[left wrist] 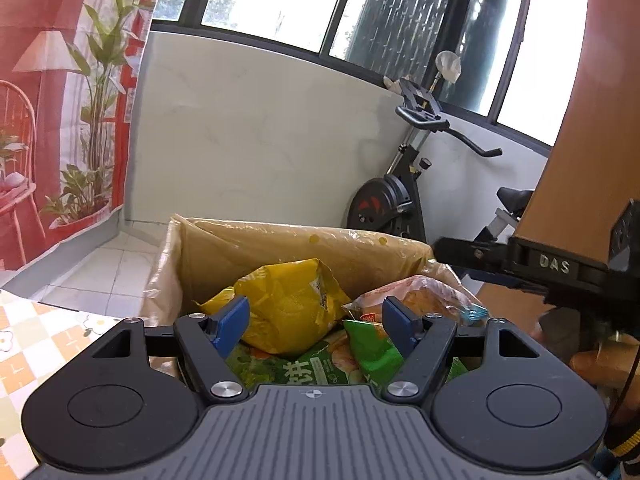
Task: Organize snacks
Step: 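Carry both packs over the box and open both tools to drop them, then lower both tools back toward the snacks beside the box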
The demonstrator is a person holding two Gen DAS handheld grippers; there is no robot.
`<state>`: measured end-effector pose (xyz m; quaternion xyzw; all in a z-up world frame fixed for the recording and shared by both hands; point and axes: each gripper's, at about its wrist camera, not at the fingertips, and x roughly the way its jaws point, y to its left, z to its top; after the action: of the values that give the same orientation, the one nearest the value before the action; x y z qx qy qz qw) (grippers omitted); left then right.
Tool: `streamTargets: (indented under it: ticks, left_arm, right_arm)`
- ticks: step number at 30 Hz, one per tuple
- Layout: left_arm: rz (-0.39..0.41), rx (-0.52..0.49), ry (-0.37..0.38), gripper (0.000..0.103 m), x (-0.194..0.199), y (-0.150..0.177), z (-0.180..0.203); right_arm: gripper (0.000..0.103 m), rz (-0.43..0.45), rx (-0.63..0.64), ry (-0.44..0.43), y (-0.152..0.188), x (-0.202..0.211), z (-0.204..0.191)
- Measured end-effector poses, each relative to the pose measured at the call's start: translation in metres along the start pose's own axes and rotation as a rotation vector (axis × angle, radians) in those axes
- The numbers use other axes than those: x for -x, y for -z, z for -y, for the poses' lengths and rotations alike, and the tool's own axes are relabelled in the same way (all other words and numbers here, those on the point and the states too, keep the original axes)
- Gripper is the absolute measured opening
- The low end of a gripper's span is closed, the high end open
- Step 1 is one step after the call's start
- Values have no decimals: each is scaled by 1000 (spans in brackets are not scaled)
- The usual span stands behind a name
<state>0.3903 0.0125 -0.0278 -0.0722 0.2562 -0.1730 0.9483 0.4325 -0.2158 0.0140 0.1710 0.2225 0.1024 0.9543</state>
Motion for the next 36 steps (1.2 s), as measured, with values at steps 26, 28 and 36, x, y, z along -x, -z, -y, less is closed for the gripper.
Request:
streamTargets:
  ticks: [26,28,36]
  left_arm:
    - [-134,135,-93,80,84,104,-55]
    - [-170,175,-124,80,82,121,-58]
    - [-331,313,-153,79,77,171,-61]
  right_arm:
    - [98,157,134,98,153,132,-30]
    - [97,133,143,116,166,129,-29]
    - [97,35,139,162,212,123,-16]
